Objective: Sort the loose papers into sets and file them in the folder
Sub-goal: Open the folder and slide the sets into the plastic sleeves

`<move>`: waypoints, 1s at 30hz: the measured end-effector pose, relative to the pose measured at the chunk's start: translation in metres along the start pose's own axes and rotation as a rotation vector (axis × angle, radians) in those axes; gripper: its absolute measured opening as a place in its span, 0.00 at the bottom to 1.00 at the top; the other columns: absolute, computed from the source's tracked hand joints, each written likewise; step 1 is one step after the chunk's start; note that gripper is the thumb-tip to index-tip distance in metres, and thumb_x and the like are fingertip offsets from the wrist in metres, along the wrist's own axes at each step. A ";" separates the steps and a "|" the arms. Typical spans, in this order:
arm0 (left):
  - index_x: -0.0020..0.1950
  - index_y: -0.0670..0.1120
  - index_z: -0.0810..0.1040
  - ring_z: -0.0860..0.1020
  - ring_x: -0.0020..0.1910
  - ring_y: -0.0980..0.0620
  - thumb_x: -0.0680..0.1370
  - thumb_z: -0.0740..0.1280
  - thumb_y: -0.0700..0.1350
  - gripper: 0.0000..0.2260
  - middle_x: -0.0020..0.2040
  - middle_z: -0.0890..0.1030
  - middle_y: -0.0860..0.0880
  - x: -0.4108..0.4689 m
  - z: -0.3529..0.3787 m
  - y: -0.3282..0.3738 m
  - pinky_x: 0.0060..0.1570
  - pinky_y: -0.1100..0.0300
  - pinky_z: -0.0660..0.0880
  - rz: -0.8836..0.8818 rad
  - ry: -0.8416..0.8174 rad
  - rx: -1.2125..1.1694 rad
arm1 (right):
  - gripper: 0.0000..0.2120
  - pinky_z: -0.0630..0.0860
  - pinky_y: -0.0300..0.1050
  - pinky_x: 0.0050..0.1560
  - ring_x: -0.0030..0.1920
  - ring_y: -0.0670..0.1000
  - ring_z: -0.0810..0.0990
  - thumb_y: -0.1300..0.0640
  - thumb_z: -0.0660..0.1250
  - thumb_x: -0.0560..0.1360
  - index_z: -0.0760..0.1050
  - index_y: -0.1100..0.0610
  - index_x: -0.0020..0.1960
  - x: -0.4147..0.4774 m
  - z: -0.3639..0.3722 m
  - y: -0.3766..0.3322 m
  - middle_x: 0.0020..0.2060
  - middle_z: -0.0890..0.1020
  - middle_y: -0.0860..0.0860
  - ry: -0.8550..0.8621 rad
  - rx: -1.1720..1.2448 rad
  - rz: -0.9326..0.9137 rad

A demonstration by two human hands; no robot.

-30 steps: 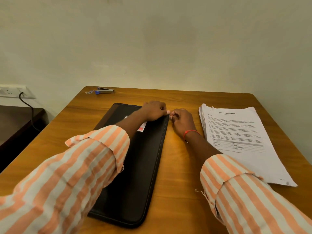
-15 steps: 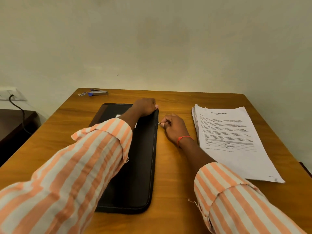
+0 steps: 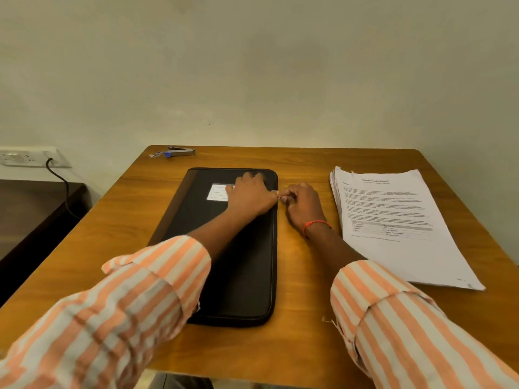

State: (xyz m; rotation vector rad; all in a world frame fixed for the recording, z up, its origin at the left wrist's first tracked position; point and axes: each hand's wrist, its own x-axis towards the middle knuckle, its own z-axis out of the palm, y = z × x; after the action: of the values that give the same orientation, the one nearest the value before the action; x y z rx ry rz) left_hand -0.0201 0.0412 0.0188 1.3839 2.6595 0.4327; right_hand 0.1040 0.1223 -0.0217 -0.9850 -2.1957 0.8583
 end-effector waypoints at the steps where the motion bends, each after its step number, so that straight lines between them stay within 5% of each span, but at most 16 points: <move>1: 0.71 0.49 0.72 0.70 0.69 0.41 0.73 0.61 0.69 0.33 0.69 0.73 0.43 -0.011 -0.001 -0.001 0.66 0.38 0.66 -0.002 -0.014 0.003 | 0.09 0.71 0.36 0.44 0.47 0.49 0.76 0.65 0.67 0.78 0.83 0.55 0.44 0.000 0.000 0.000 0.47 0.77 0.51 0.001 -0.005 0.004; 5: 0.75 0.50 0.68 0.64 0.76 0.41 0.73 0.61 0.71 0.37 0.75 0.68 0.43 -0.062 0.004 0.002 0.72 0.37 0.63 0.012 -0.034 0.119 | 0.09 0.68 0.33 0.42 0.48 0.50 0.77 0.65 0.67 0.78 0.81 0.53 0.43 0.000 0.001 -0.002 0.48 0.77 0.51 0.019 -0.029 0.025; 7: 0.74 0.49 0.70 0.67 0.74 0.41 0.76 0.62 0.66 0.31 0.73 0.71 0.44 -0.084 0.008 0.006 0.71 0.39 0.66 0.051 0.010 0.172 | 0.07 0.69 0.35 0.44 0.49 0.50 0.77 0.64 0.67 0.78 0.81 0.54 0.45 0.000 0.001 -0.003 0.49 0.78 0.52 0.025 -0.030 0.024; 10: 0.58 0.47 0.79 0.79 0.54 0.44 0.78 0.62 0.58 0.18 0.52 0.80 0.46 -0.097 0.007 0.014 0.50 0.50 0.75 0.084 0.114 0.188 | 0.06 0.70 0.38 0.49 0.50 0.51 0.77 0.63 0.67 0.79 0.82 0.56 0.47 -0.004 0.000 -0.004 0.50 0.78 0.52 0.027 -0.034 0.027; 14: 0.40 0.46 0.77 0.76 0.35 0.47 0.76 0.63 0.54 0.13 0.34 0.74 0.50 -0.096 0.004 0.017 0.38 0.56 0.74 0.097 0.117 0.188 | 0.05 0.70 0.37 0.48 0.49 0.51 0.77 0.64 0.68 0.79 0.82 0.56 0.47 -0.009 -0.001 -0.006 0.49 0.78 0.52 0.019 -0.035 0.032; 24: 0.49 0.48 0.84 0.76 0.33 0.46 0.75 0.63 0.55 0.15 0.33 0.76 0.48 -0.094 0.010 0.013 0.38 0.56 0.77 0.099 0.180 0.095 | 0.08 0.68 0.32 0.40 0.46 0.49 0.76 0.65 0.66 0.79 0.83 0.57 0.45 -0.038 -0.007 -0.012 0.46 0.78 0.52 0.003 -0.036 0.046; 30: 0.37 0.49 0.80 0.75 0.30 0.50 0.75 0.65 0.60 0.16 0.28 0.74 0.51 -0.095 0.003 0.013 0.31 0.59 0.69 0.131 0.197 0.021 | 0.09 0.69 0.32 0.41 0.47 0.50 0.76 0.67 0.67 0.77 0.83 0.56 0.46 -0.064 -0.012 -0.016 0.46 0.77 0.51 -0.001 -0.040 0.032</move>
State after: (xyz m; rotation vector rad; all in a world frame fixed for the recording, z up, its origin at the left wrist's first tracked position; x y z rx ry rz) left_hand 0.0449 -0.0286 0.0169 1.6058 2.7411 0.5846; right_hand 0.1417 0.0669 -0.0177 -1.0415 -2.2115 0.8316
